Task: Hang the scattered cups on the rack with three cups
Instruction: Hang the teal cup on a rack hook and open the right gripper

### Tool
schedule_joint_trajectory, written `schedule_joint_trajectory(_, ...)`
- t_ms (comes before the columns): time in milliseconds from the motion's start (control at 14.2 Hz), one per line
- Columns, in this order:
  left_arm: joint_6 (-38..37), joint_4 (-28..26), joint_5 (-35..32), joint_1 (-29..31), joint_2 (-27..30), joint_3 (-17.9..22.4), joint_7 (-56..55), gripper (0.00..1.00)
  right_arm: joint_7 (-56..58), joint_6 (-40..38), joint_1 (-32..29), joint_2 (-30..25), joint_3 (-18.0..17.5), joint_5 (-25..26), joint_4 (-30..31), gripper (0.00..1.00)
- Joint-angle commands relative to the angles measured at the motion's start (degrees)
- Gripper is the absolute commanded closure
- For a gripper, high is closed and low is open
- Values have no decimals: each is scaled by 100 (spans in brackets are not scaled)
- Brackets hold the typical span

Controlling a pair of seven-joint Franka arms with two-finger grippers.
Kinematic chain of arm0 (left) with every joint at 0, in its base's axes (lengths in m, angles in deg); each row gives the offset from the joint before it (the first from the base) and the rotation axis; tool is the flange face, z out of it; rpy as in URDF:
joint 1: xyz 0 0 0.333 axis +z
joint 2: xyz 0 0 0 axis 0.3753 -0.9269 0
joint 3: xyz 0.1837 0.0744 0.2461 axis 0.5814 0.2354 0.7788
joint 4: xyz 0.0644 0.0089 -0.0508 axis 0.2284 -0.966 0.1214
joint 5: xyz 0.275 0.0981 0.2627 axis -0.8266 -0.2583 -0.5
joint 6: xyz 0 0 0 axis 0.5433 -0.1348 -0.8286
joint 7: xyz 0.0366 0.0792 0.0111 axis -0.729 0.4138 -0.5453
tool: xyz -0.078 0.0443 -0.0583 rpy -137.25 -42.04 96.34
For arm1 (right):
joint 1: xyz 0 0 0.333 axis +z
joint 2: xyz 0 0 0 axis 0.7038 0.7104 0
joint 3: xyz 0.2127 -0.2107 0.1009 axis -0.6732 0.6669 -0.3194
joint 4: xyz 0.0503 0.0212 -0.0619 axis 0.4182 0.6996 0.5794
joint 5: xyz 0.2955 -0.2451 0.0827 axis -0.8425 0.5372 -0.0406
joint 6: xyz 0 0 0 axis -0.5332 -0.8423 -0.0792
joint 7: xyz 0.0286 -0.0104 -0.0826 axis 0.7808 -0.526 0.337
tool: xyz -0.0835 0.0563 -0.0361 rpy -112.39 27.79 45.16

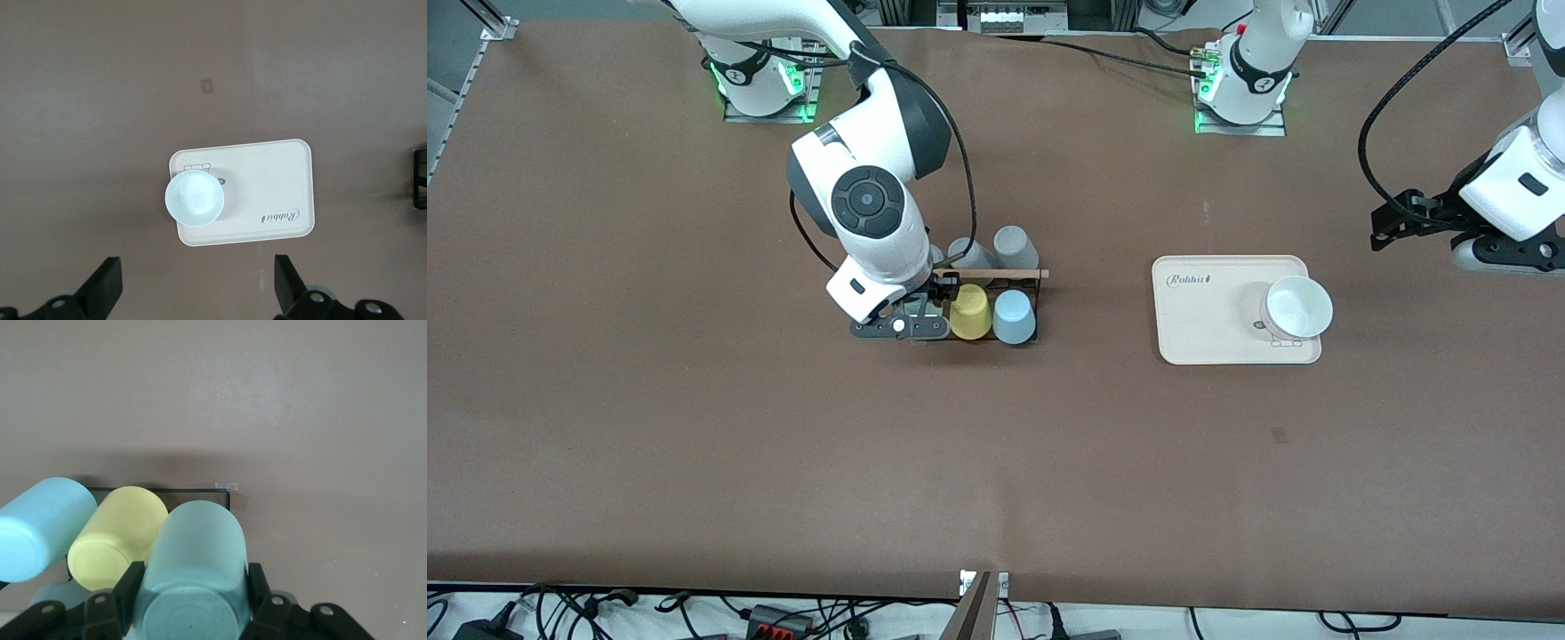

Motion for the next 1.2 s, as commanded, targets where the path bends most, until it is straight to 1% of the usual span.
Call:
schedule_joint_trajectory(0, 46, -46, 65, 83, 68, -67, 34, 0, -77, -78, 45, 132, 48, -90, -153, 75)
schedule_joint_trajectory(141, 46, -46, 65, 83, 68, -67, 34, 0, -77, -69, 36, 202, 48, -90, -153, 75)
schedule_joint_trajectory(211, 46, -46, 65, 83, 68, -67, 34, 0, -77, -69, 45, 246, 48, -168, -153, 75)
schedule_joint_trajectory(352, 37, -63, 65, 83, 77, -67, 34, 0, -94, -69, 1, 272, 48, -633, -153, 75)
schedule_joint_trajectory(1127, 46, -46, 74, 75, 77, -67, 26, 0, -50, -43, -25, 606, 74, -503, -144, 75)
